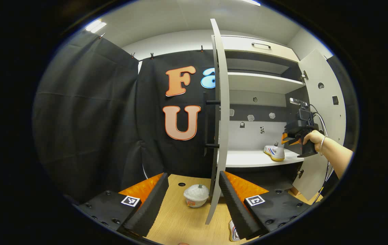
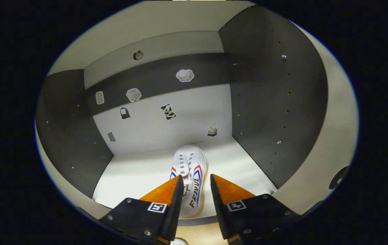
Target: Grab one shoe with the right hand and put it into the shoe cabinet, grab the other shoe with the left hand and put it into the shoe cabinet; then close the right door with the right hand and the left door with the left hand.
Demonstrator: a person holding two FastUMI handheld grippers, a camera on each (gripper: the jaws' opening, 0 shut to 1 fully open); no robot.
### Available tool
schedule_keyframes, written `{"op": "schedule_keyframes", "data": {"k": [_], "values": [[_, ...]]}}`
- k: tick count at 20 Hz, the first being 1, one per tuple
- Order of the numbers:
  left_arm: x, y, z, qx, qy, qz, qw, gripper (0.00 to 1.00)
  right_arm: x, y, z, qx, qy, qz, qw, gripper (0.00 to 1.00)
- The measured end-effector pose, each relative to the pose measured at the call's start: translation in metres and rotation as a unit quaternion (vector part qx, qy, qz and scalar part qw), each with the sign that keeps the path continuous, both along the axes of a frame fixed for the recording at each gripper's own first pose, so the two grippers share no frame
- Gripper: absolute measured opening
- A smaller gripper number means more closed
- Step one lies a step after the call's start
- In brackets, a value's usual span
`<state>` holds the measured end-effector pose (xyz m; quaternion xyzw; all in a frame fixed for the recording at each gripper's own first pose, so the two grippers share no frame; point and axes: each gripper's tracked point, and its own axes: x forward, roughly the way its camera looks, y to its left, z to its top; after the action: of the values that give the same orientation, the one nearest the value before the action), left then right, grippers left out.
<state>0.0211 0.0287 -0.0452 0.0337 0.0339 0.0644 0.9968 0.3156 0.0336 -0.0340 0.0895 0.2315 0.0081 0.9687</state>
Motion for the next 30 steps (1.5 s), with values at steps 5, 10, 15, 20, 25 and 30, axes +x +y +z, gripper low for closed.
{"op": "schedule_keyframes", "data": {"k": [5,10,15,20,25,30], "values": [[-0.005,-0.014,-0.012,-0.006,0.010,-0.018,1.000,0.97,-0.069,0.004,0.027,-0.013,-0.053,0.018,0.998,0.78],[-0.010,-0.032,-0.042,-0.021,0.038,-0.041,0.998,0.99,-0.142,0.002,0.034,-0.033,-0.086,0.034,0.995,0.93],[-0.009,-0.062,-0.103,-0.038,0.086,-0.077,0.993,0.97,-0.206,0.004,0.033,-0.030,-0.107,0.056,0.992,0.93],[0.004,-0.092,-0.178,-0.065,0.151,-0.105,0.981,0.97,-0.246,-0.014,0.037,-0.032,-0.127,0.052,0.990,0.93],[0.018,-0.112,-0.270,-0.046,0.235,-0.121,0.963,0.97,-0.274,-0.036,0.039,-0.031,-0.134,0.038,0.990,0.93],[0.026,-0.125,-0.352,-0.056,0.314,-0.128,0.939,0.98,-0.287,-0.050,0.040,-0.033,-0.140,0.033,0.989,0.93]]}}
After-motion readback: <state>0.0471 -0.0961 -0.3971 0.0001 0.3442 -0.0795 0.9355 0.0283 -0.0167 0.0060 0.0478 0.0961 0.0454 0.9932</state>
